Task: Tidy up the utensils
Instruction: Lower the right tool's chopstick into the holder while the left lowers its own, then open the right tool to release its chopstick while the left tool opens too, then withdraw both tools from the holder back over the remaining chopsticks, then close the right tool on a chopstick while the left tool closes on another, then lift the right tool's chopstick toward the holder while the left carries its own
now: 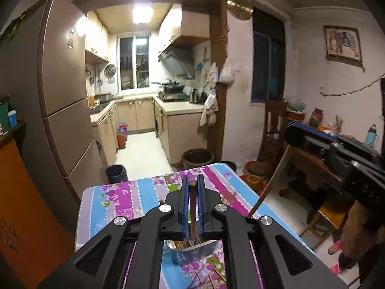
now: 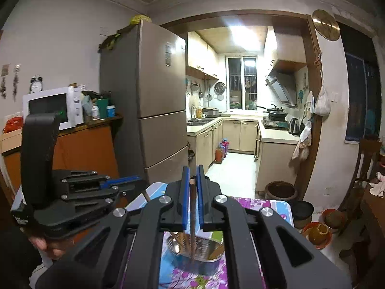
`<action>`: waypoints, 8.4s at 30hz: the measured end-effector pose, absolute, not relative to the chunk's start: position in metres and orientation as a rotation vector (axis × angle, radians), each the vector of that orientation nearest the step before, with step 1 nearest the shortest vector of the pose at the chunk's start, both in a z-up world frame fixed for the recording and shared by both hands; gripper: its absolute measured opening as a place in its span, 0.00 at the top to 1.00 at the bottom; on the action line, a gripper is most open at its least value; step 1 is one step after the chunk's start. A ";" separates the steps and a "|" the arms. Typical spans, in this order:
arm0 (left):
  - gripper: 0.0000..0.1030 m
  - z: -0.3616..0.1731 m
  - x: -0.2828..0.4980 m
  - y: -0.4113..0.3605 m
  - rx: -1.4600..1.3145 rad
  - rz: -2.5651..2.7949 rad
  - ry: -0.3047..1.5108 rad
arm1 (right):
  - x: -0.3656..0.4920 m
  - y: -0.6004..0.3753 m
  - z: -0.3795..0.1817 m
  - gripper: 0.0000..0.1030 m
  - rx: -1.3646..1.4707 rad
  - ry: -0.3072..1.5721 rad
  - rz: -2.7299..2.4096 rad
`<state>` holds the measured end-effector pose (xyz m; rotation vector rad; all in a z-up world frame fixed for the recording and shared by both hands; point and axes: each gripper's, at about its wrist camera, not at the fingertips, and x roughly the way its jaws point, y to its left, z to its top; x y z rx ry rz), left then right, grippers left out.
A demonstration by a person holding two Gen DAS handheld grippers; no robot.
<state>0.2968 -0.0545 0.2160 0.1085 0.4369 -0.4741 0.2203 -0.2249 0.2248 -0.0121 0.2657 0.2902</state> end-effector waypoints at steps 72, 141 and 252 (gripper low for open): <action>0.66 -0.056 0.149 -0.005 0.273 -0.214 0.592 | 0.095 -0.302 -0.039 0.51 0.042 0.643 0.121; 0.89 -0.166 0.053 -0.079 0.291 -0.354 0.451 | 0.032 -0.201 -0.155 0.89 -0.081 0.544 0.152; 0.93 0.120 0.182 -0.055 0.102 -0.410 0.548 | 0.127 -0.225 0.104 0.95 -0.016 0.317 0.294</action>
